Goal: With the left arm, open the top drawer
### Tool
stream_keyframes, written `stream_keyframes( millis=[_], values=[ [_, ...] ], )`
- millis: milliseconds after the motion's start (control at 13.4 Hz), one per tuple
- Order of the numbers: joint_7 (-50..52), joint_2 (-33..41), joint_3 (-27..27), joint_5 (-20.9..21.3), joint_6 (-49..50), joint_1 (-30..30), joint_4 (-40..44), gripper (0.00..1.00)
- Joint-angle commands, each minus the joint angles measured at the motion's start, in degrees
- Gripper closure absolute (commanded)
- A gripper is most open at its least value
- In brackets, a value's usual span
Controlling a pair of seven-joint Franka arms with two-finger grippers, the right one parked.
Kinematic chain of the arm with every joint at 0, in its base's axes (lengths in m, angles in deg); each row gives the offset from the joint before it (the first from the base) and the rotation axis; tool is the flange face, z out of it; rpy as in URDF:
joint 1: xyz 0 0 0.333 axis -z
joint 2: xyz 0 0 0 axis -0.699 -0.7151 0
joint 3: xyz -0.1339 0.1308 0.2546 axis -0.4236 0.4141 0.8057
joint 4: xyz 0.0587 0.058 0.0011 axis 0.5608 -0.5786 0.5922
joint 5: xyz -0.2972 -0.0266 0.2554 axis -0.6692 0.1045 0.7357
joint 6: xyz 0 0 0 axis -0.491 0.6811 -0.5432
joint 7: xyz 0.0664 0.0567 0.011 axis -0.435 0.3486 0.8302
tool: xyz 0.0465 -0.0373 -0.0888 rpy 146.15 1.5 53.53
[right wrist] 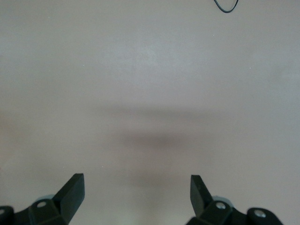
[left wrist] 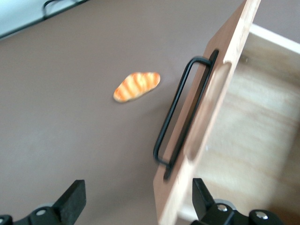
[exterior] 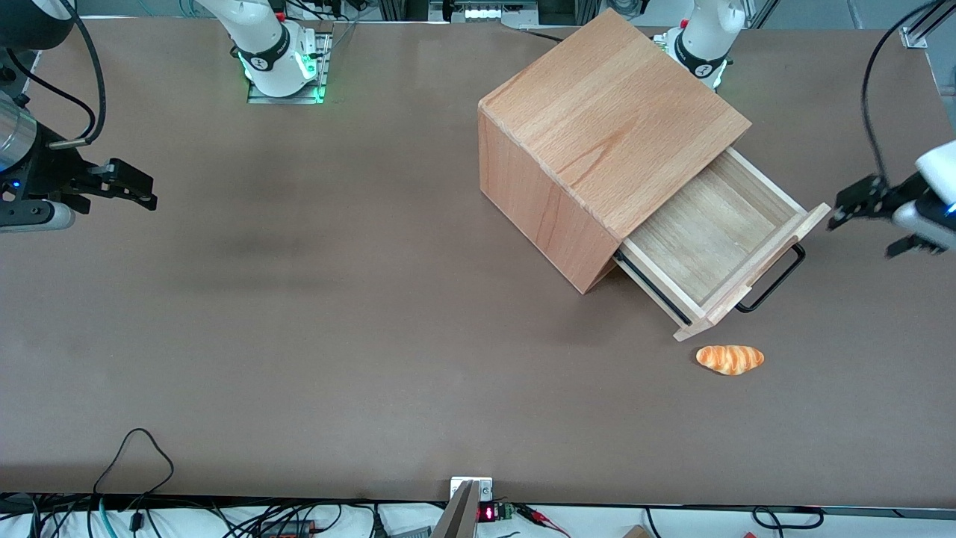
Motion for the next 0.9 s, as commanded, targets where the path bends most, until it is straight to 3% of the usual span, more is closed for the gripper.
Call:
stream_keyframes(
  millis=[0, 299, 822],
  values=[
    [8.06, 6.48, -0.03, 4.32, 8.66, 0.72, 0.82, 0.0],
    [22.99, 8.34, -0.46, 6.42, 19.41, 0.99, 5.21, 0.0],
    [24.34, 8.08, -0.47, 6.43, 19.07, 1.08, 5.67, 0.0]
  ],
)
